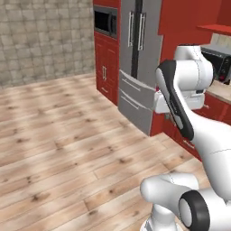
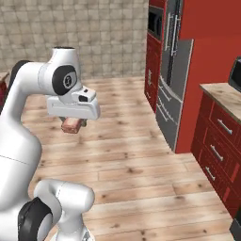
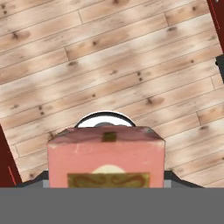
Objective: Pick up the bar soap and sponge from the sink, and place them back in the cabinet, and close the cabinet door.
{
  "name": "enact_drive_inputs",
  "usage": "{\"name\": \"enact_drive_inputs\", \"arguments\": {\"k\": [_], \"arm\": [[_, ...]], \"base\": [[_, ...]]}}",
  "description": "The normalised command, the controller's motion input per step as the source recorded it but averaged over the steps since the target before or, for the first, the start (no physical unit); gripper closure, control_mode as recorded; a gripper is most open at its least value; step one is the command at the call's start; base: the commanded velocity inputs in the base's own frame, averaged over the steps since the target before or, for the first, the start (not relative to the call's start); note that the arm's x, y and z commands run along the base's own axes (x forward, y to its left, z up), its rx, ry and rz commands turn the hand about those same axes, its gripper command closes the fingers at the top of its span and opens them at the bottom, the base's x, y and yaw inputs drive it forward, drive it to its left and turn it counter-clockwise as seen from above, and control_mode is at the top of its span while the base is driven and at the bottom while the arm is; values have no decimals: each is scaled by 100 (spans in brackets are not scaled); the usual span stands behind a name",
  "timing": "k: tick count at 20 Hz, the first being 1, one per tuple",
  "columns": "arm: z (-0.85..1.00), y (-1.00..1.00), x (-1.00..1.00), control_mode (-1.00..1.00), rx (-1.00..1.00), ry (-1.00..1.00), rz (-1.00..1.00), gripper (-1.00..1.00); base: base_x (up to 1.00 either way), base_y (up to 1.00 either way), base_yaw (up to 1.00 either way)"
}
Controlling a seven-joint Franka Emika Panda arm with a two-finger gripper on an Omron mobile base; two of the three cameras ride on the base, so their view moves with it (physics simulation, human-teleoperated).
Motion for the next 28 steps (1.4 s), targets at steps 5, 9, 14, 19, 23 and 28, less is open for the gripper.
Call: {"name": "enact_drive_inputs", "arguments": {"k": [5,9,14,19,23,28], "arm": [[0,0,0,100,0,0,0,100],[0,0,0,100,0,0,0,100],[0,0,0,100,0,0,0,100],[0,0,0,100,0,0,0,100],[0,0,0,100,0,0,0,100],[0,0,0,100,0,0,0,100]], "base": [[68,29,-38],[78,30,-39],[81,27,-43],[73,16,-45],[70,0,-42],[68,0,-42]]}}
